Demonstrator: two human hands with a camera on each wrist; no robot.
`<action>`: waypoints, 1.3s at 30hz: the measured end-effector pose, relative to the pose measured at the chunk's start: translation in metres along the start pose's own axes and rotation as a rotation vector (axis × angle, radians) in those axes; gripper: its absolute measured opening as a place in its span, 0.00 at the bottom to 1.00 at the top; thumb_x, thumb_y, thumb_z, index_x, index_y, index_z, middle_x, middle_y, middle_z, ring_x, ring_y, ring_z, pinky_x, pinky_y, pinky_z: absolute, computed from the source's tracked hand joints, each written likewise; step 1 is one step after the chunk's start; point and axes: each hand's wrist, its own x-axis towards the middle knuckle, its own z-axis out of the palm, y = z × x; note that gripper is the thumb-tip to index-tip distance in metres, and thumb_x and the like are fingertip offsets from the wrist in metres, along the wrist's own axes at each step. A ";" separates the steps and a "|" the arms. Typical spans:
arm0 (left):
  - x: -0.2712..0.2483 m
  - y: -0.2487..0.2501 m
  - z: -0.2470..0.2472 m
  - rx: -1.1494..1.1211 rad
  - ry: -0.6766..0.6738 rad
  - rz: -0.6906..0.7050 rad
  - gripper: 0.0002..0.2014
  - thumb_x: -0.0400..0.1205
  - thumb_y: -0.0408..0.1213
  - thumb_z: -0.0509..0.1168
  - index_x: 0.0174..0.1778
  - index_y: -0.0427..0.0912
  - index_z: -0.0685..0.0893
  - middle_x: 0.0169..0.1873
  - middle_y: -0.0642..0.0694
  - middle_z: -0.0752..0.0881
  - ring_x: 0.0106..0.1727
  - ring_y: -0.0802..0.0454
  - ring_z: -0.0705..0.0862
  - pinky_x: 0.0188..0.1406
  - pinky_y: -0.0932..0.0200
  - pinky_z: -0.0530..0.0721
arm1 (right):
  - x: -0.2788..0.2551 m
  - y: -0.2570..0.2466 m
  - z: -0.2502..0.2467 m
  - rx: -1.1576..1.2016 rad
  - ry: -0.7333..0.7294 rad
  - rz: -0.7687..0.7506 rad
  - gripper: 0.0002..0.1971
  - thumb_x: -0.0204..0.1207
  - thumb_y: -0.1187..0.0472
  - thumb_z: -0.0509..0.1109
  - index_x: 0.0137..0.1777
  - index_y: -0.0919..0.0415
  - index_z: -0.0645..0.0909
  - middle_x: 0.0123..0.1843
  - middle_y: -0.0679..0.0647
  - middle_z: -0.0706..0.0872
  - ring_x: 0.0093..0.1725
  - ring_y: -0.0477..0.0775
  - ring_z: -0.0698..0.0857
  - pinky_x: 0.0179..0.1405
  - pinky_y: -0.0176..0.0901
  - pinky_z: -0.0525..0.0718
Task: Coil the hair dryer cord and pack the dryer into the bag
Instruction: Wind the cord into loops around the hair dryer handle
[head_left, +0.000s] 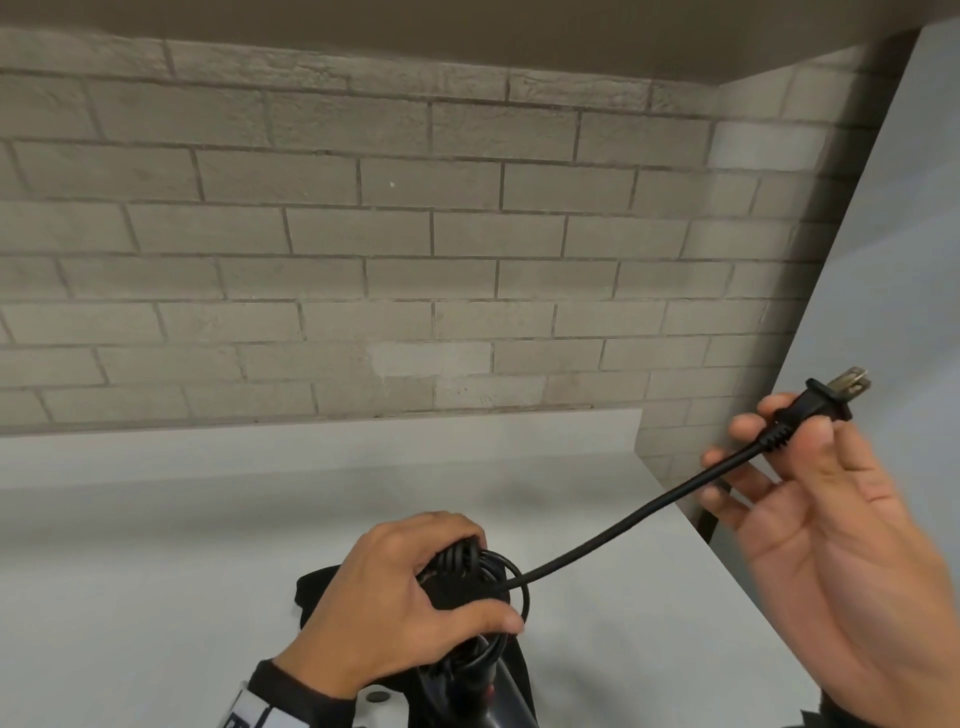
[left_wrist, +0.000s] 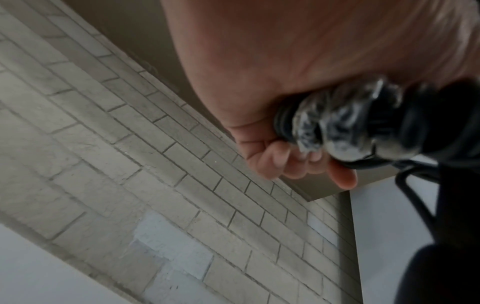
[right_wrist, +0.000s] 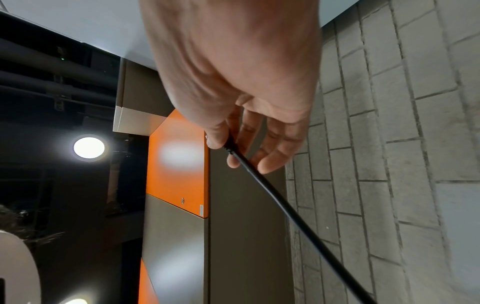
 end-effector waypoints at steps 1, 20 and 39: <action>0.001 0.001 0.000 0.039 0.000 0.023 0.24 0.66 0.72 0.72 0.43 0.57 0.85 0.35 0.63 0.85 0.35 0.62 0.84 0.35 0.65 0.82 | 0.002 -0.001 0.001 0.002 -0.015 -0.019 0.08 0.73 0.51 0.63 0.44 0.50 0.84 0.40 0.47 0.87 0.38 0.49 0.88 0.37 0.38 0.87; -0.007 0.002 0.008 0.102 0.130 0.013 0.20 0.85 0.63 0.54 0.51 0.55 0.86 0.38 0.64 0.84 0.40 0.65 0.84 0.36 0.69 0.80 | 0.009 0.082 -0.014 -0.428 0.290 -0.258 0.18 0.88 0.65 0.53 0.59 0.46 0.82 0.56 0.64 0.86 0.44 0.58 0.85 0.38 0.43 0.85; -0.005 0.004 0.018 -0.253 0.239 -0.056 0.10 0.80 0.54 0.66 0.44 0.56 0.89 0.36 0.56 0.89 0.41 0.52 0.88 0.39 0.67 0.82 | -0.035 0.129 0.032 -0.322 -0.037 0.464 0.05 0.73 0.68 0.76 0.47 0.61 0.90 0.41 0.64 0.92 0.37 0.56 0.89 0.40 0.44 0.88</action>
